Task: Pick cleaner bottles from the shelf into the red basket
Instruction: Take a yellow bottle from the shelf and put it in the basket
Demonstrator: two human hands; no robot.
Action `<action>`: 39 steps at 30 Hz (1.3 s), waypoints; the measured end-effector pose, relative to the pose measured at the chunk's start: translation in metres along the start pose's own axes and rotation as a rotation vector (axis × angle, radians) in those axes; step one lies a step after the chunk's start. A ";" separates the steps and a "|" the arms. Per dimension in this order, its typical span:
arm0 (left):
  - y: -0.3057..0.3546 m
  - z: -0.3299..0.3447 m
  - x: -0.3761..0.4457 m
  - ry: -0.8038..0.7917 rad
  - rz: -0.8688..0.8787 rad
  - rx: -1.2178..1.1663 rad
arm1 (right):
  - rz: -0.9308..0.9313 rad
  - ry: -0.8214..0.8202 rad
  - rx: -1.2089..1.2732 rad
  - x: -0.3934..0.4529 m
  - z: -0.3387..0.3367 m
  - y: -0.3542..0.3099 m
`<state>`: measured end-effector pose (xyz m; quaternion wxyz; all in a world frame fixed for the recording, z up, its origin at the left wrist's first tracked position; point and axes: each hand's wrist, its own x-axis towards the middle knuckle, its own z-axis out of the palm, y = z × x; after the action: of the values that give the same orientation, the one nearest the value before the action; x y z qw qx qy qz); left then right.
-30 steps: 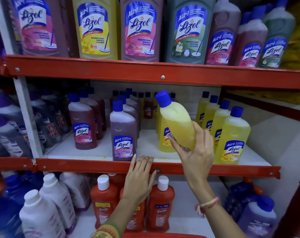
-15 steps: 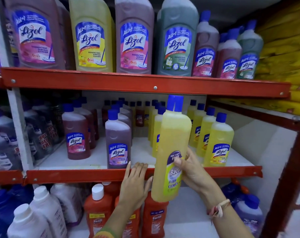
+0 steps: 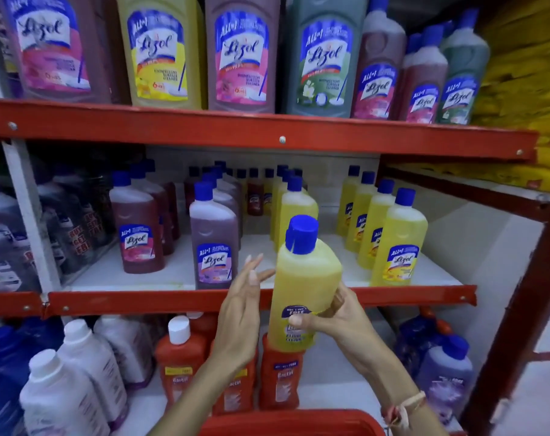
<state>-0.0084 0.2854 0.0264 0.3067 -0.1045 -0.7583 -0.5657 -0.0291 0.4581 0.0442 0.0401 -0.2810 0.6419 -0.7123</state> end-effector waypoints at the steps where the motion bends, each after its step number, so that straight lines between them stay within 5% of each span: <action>1: 0.007 0.000 -0.007 -0.013 0.044 -0.025 | 0.018 0.017 -0.015 -0.004 0.001 0.009; 7: -0.005 0.007 -0.053 -0.184 0.089 0.051 | 0.198 0.086 -0.020 -0.040 0.001 0.078; 19: -0.116 0.039 -0.184 -0.254 -0.526 0.117 | 0.628 -0.108 -0.256 -0.156 -0.016 0.223; 24: -0.144 0.055 -0.238 -0.310 -0.729 0.198 | 0.748 -0.056 -0.441 -0.185 -0.006 0.254; 39: -0.167 0.056 -0.284 -0.407 -0.861 0.258 | 0.823 -0.187 -0.747 -0.208 0.004 0.286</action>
<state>0.1121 0.3340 -0.2817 -0.0988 0.1488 -0.8410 -0.5107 0.0603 0.4916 -0.2958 0.2690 -0.0645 0.9009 -0.3346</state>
